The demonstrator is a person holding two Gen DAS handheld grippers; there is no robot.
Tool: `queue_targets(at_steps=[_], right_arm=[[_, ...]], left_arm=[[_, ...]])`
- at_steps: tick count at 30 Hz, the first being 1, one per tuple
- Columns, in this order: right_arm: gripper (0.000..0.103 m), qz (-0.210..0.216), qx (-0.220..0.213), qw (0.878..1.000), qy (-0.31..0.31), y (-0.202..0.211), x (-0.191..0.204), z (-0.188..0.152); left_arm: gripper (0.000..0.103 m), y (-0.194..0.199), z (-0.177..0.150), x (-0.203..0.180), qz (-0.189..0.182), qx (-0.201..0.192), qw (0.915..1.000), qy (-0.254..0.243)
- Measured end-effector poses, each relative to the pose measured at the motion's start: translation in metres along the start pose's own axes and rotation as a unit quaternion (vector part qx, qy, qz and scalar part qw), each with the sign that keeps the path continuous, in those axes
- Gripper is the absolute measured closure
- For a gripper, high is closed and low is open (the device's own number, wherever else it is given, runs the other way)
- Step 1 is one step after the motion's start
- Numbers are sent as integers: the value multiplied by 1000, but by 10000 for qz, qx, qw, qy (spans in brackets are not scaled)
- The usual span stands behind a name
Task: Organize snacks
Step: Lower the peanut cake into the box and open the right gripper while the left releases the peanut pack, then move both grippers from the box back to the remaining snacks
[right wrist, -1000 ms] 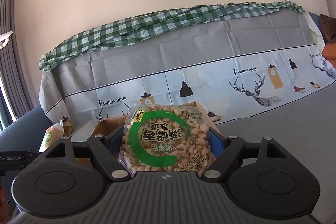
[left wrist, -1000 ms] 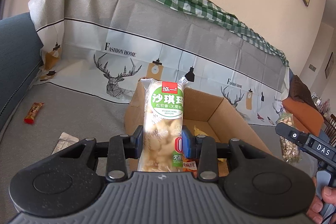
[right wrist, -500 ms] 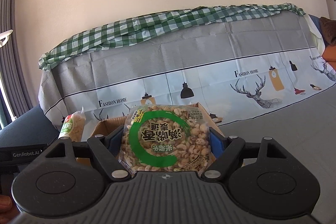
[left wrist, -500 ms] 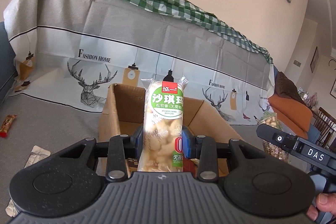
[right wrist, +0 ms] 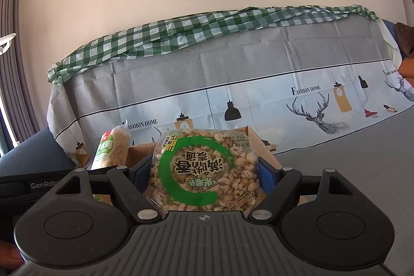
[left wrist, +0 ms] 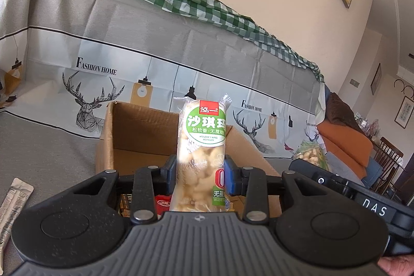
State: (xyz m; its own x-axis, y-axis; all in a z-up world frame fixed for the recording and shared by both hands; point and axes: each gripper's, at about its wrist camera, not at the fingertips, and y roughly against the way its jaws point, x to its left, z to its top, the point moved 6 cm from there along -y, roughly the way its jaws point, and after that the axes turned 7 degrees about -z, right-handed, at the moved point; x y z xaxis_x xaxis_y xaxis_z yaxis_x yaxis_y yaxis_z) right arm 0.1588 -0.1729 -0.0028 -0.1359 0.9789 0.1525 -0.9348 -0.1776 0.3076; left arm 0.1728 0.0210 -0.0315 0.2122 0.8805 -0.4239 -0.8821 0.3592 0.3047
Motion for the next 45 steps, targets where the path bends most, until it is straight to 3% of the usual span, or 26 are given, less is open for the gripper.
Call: queue_targets(at_steps=[26,28,30,31,38,45], right_arm=[[22,15,18,10000,82,-1,5,-2],[21,13,75,9999,84,-3,5,-2],[20,-37,89,9999,72,-4,6,-3],[18,-32,83,9999,55,-3,6,-3],[16,-48,58,10000,52,0,8,-3],[17,-15,39,10000,68,9,25,-7]], left_arm=[[63,-5,5,-1,-165,-126,9995,226],[61,-4,6,-2,-162,-154,9995,219],[50,-2,7,-2,-157,-198,9994,215],[49,0,8,-2,-156,-227,9994,217],[49,12,15,8,48,-363,9990,240],[49,49,23,13,374,-754,9963,-199]])
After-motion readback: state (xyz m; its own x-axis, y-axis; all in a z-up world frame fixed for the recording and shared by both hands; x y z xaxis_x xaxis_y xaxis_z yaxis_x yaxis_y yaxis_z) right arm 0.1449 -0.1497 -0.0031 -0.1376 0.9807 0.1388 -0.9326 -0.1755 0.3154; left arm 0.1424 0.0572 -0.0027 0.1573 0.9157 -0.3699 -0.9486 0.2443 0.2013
